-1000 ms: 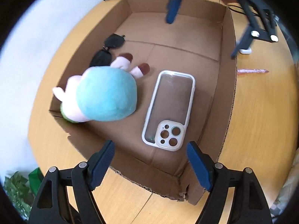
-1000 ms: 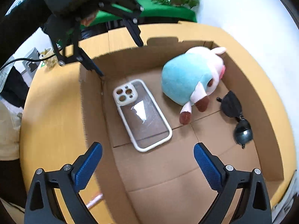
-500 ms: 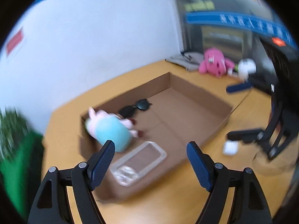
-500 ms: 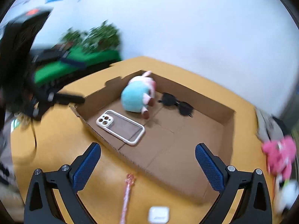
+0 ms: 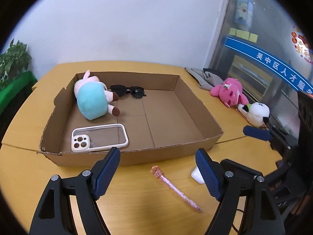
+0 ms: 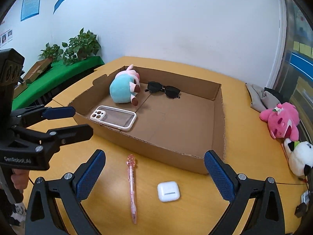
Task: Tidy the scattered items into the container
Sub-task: 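Withdraw both grippers from the box toward the pink pen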
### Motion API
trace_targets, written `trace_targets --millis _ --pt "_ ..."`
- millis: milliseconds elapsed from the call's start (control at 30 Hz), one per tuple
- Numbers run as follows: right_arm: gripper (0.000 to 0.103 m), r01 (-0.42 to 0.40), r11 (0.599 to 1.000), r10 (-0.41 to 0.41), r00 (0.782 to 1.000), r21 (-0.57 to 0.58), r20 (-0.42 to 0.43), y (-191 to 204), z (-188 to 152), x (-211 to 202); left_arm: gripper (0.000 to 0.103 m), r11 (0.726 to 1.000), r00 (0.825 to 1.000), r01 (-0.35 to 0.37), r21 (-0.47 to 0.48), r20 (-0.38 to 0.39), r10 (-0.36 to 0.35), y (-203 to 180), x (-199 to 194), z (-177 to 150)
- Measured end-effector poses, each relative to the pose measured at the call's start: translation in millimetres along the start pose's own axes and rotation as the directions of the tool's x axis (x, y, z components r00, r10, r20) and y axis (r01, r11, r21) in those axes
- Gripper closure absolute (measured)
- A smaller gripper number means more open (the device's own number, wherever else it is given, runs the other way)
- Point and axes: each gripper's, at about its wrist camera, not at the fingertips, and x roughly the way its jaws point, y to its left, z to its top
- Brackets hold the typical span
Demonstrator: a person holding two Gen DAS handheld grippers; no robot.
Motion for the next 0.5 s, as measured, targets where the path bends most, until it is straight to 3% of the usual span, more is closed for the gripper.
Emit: trace_targets --millis 300,500 --pt "0.001 -0.029 0.999 0.029 0.999 0.02 -0.041 -19.2 -22.7 9.9 0.023 0.993 0.995 -0.054 -0.108 -0.091 0.044 2.4 32.8 -15.6" --pt "0.001 -0.097 0.993 0.107 0.984 0.073 -0.145 -9.9 -71.9 35.7 0.026 0.973 0.978 -0.06 -0.223 -0.21 0.012 15.7 69.8 -38.9"
